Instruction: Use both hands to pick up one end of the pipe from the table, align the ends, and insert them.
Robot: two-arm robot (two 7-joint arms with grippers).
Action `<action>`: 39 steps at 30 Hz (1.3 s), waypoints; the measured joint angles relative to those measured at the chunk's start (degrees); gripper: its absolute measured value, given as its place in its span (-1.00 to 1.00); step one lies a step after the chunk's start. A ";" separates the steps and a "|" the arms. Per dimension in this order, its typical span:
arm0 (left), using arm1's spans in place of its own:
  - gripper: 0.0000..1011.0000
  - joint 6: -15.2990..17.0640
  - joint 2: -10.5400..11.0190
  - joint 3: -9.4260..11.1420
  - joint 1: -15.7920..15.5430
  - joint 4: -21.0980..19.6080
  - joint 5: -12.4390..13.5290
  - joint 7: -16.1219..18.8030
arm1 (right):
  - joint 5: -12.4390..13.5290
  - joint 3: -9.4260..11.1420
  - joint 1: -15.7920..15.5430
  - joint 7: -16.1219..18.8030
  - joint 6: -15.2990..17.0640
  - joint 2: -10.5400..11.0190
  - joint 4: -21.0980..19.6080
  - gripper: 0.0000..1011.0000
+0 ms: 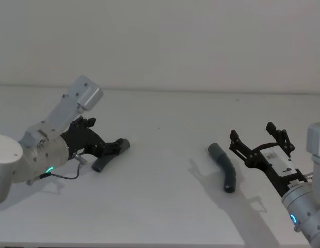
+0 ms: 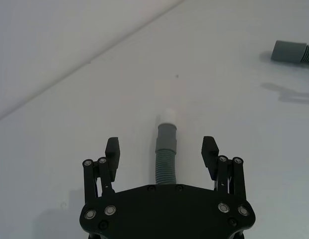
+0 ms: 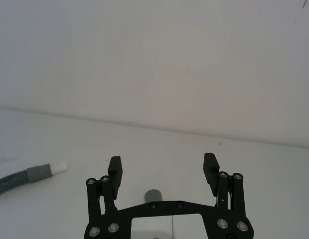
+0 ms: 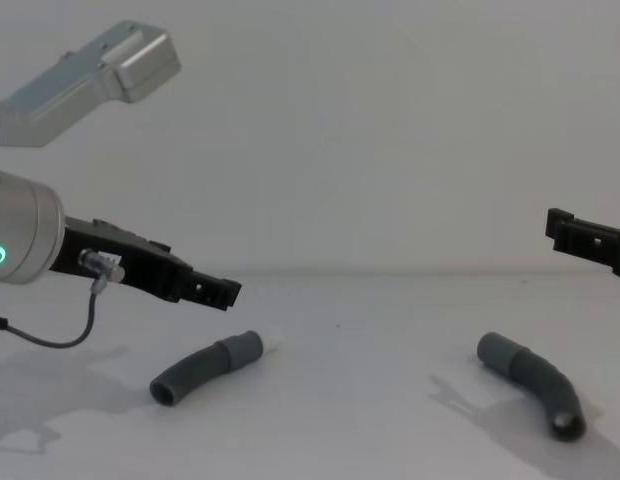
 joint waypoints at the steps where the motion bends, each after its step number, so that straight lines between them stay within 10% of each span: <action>1: 0.98 0.52 -0.07 0.07 -0.46 0.59 -0.07 -0.44 | 0.00 0.00 0.00 0.00 0.00 0.00 0.00 0.98; 39: 0.98 0.84 -3.14 1.78 -6.72 12.47 1.92 -5.07 | 0.00 0.00 0.00 0.00 0.00 0.00 0.00 0.98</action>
